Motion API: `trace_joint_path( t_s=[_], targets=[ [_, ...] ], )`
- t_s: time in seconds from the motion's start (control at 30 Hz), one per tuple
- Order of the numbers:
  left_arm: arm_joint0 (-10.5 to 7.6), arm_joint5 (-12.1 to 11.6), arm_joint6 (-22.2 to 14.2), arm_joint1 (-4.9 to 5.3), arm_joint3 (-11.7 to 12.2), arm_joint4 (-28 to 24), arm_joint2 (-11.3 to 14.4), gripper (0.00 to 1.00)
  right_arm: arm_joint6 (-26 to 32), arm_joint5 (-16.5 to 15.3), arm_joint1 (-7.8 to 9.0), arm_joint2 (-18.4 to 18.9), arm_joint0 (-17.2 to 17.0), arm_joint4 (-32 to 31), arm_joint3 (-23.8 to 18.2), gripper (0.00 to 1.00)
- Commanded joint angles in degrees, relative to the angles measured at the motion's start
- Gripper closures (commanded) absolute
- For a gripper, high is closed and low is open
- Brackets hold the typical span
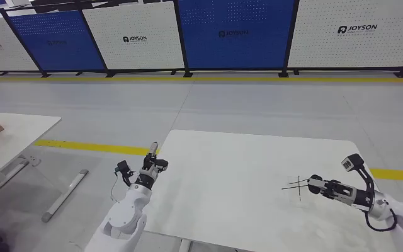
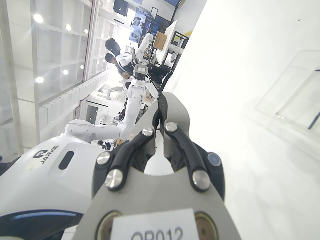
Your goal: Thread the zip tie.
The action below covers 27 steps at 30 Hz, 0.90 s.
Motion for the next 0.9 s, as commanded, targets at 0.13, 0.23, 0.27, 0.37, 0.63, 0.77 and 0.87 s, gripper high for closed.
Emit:
trace_joint_path(
  t_s=[0.13, 0.23, 0.27, 0.37, 0.63, 0.77, 0.87],
  targets=[
    [-0.02, -1.30, -1.72, -0.32, -3.37, 7.99, 5.38, 0.00, 0.00, 0.00, 0.00, 0.00, 0.00, 0.00, 0.00, 1.00],
    [-0.70, -1.03, -2.57, -0.51, -3.25, 11.22, 8.20, 0.00, 0.00, 0.00, 0.00, 0.00, 0.00, 0.00, 0.00, 1.00],
    [-1.11, -0.64, -2.37, -0.57, -3.08, 11.90, 8.66, 0.00, 0.00, 0.00, 0.00, 0.00, 0.00, 0.00, 0.00, 1.00],
    [-1.50, -0.31, -1.82, -0.65, -2.88, 12.40, 9.07, 0.00, 0.00, 0.00, 0.00, 0.00, 0.00, 0.00, 0.00, 1.00],
    [-1.50, -0.31, -1.82, -0.65, -2.88, 12.40, 9.07, 0.00, -1.42, -0.05, -1.55, 2.89, -6.18, 7.06, -10.17, 1.00],
    [-1.50, -0.31, -1.82, -0.65, -2.88, 12.40, 9.07, 0.00, -3.13, -0.05, -3.15, 0.69, -6.43, 3.04, -11.37, 1.00],
    [-1.50, -0.31, -1.82, -0.65, -2.88, 12.40, 9.07, 0.00, -3.13, -0.05, -3.15, 0.69, -6.43, 3.04, -11.37, 1.00]
  ],
)
